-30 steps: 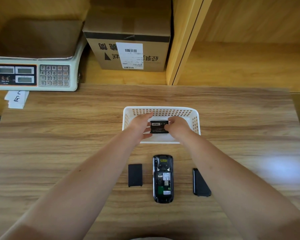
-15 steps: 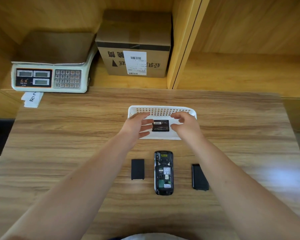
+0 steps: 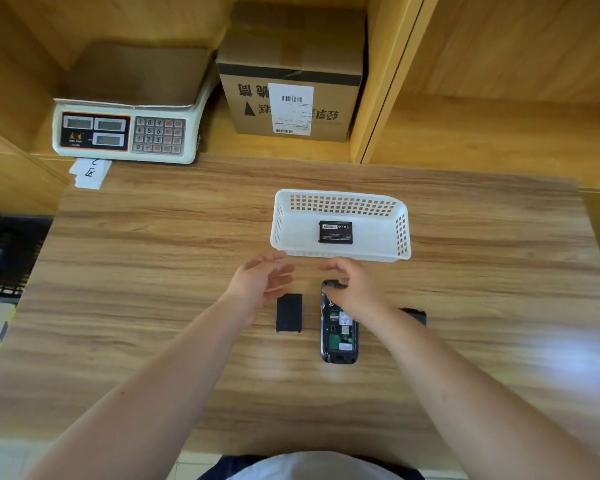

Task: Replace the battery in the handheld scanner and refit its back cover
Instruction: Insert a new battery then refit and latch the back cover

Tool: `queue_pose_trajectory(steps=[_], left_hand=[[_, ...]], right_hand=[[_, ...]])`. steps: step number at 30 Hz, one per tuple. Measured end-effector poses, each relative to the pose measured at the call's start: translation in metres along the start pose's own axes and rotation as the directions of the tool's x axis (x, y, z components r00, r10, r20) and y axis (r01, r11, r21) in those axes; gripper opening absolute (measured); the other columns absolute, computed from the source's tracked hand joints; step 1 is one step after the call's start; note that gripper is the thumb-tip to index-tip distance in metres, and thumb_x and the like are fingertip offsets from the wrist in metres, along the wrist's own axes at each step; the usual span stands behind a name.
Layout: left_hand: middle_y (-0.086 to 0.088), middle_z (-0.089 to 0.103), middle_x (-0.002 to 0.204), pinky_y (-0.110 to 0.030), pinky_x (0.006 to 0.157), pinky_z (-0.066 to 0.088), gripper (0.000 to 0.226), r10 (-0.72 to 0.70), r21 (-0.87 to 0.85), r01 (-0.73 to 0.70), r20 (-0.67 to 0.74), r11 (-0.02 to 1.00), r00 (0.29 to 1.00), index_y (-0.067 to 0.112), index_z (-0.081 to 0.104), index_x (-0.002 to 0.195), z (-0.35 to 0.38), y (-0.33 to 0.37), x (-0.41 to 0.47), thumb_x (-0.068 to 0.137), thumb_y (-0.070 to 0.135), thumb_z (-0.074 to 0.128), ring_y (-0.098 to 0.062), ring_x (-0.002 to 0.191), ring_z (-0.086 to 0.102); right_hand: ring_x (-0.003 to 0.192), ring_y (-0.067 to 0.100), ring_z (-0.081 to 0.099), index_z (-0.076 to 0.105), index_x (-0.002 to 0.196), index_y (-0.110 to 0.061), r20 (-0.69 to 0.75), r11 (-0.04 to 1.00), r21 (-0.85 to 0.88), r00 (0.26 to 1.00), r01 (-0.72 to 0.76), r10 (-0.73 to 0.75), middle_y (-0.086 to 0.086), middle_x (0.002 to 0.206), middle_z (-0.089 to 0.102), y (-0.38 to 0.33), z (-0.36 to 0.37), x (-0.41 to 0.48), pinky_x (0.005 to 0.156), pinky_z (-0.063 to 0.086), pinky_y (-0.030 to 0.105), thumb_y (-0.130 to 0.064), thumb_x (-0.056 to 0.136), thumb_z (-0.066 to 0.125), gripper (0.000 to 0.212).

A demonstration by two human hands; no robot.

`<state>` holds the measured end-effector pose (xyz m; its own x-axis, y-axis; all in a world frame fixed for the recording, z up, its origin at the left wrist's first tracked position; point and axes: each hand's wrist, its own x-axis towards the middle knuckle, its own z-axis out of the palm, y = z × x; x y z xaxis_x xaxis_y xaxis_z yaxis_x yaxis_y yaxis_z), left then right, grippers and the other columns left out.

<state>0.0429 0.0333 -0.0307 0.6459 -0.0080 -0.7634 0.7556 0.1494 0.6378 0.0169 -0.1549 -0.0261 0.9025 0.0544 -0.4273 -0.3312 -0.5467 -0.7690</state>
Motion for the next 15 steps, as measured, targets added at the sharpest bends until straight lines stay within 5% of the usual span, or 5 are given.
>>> queue_pose_trajectory(steps=[5, 9, 12, 15], left_hand=[[-0.007, 0.072, 0.107, -0.042, 0.093, 0.053, 0.019, -0.088, 0.037, 0.089, -0.044, 0.995, 0.995, 0.019, 0.067, 0.109, -0.019, -0.029, 0.004, 0.091, 0.016, 0.061, -0.025, 0.101, 0.068], [-0.013, 0.071, 0.109, -0.044, 0.09, 0.055, 0.018, -0.112, 0.022, 0.114, -0.057, 0.993, 0.992, 0.018, 0.067, 0.106, -0.027, -0.05, 0.006, 0.09, 0.012, 0.062, -0.028, 0.101, 0.069], [-0.012, 0.071, 0.105, -0.036, 0.078, 0.057, 0.023, -0.099, -0.008, 0.098, -0.063, 0.995, 0.993, 0.015, 0.066, 0.111, -0.027, -0.056, 0.006, 0.091, 0.009, 0.059, -0.026, 0.099, 0.069], [-0.011, 0.073, 0.099, -0.026, 0.06, 0.056, 0.022, -0.098, -0.025, 0.096, -0.071, 0.995, 0.993, 0.014, 0.065, 0.112, -0.026, -0.057, 0.005, 0.092, 0.007, 0.057, -0.02, 0.083, 0.072]], right_hand=[[0.122, 0.012, 0.05, 0.057, 0.125, -0.024, 0.118, 0.969, -0.217, 0.989, 0.116, -0.092, -0.006, 0.133, 0.055, 0.014, 0.032, -0.003, 0.093, 0.038, 0.02, -0.013, 0.087, 0.063, 0.041], [0.143, 0.022, 0.028, 0.036, 0.146, -0.016, 0.365, 0.776, -0.534, 0.919, 0.336, -0.147, 0.005, 0.152, 0.037, 0.026, 0.057, 0.004, 0.114, 0.026, 0.032, -0.025, 0.089, 0.063, 0.064], [0.149, 0.02, 0.004, 0.014, 0.152, -0.013, 0.419, 0.662, -0.649, 0.902, 0.374, -0.099, 0.003, 0.161, 0.012, 0.036, 0.071, 0.01, 0.12, 0.014, 0.037, -0.039, 0.087, 0.063, 0.085], [0.149, 0.021, 0.003, 0.007, 0.153, -0.014, 0.41, 0.639, -0.67, 0.906, 0.377, -0.104, 0.003, 0.162, 0.008, 0.038, 0.076, 0.012, 0.12, 0.013, 0.038, -0.036, 0.088, 0.063, 0.088]])
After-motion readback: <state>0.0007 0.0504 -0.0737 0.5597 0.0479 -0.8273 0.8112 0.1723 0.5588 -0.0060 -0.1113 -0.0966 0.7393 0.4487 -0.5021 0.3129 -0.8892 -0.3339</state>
